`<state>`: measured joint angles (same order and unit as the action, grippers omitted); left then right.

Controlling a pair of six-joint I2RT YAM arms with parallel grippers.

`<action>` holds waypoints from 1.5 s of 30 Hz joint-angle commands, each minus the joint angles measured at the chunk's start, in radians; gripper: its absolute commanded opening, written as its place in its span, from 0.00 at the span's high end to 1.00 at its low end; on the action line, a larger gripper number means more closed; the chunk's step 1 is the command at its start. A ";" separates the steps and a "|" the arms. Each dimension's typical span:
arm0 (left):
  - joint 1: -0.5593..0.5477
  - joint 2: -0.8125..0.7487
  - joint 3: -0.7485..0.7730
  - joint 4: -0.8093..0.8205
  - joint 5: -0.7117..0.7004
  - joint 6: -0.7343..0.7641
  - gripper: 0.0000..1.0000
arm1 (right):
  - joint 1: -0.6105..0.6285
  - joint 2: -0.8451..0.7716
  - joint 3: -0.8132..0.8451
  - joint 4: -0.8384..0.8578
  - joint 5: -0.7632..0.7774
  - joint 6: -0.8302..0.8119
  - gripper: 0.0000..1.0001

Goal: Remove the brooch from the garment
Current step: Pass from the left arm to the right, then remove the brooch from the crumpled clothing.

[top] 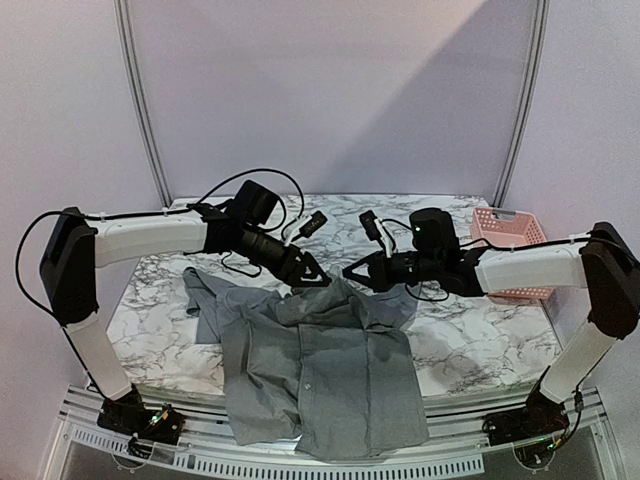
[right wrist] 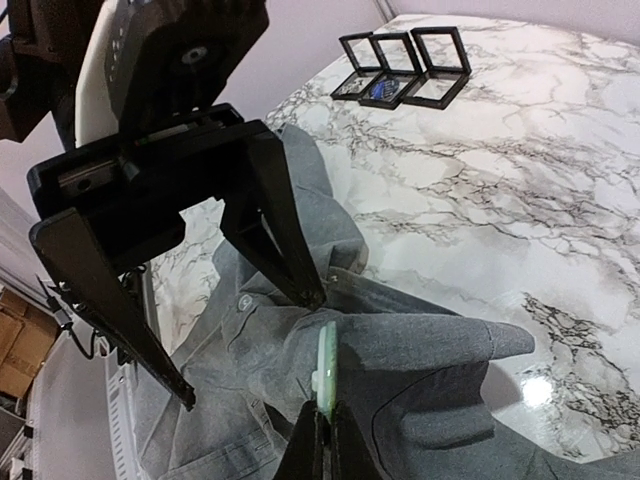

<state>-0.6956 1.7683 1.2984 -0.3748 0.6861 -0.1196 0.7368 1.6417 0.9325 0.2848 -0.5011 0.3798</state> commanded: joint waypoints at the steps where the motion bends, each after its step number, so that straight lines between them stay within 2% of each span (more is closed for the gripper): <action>1: -0.003 -0.022 0.001 -0.017 -0.025 0.029 0.30 | 0.023 -0.046 0.002 -0.066 0.136 -0.053 1.00; 8: -0.024 0.017 0.026 -0.060 -0.045 0.045 0.49 | 0.043 -0.040 0.029 -0.113 0.197 -0.087 1.00; 13: -0.045 0.029 0.026 -0.059 -0.063 0.042 0.43 | 0.058 -0.034 0.048 -0.133 0.227 -0.097 1.00; 20: -0.081 0.037 0.027 -0.080 -0.175 0.052 0.43 | 0.068 -0.023 0.062 -0.144 0.239 -0.101 1.00; 27: -0.119 0.051 0.035 -0.108 -0.271 0.068 0.60 | 0.077 -0.025 0.064 -0.144 0.242 -0.103 1.00; 31: -0.130 0.061 0.045 -0.121 -0.286 0.077 0.77 | 0.079 -0.025 0.066 -0.151 0.249 -0.110 1.00; 34: -0.131 0.064 0.048 -0.125 -0.287 0.078 0.97 | 0.085 -0.025 0.068 -0.157 0.261 -0.115 1.00; 35: -0.131 0.063 0.048 -0.125 -0.288 0.078 1.00 | 0.087 -0.025 0.068 -0.159 0.266 -0.118 1.00; 45: -0.131 0.048 0.049 -0.130 -0.298 0.092 1.00 | 0.102 -0.014 0.073 -0.210 0.366 -0.139 1.00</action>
<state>-0.8139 1.8183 1.3270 -0.4858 0.4049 -0.0475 0.8307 1.6188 0.9878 0.1127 -0.1974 0.2584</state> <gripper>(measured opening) 0.019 0.010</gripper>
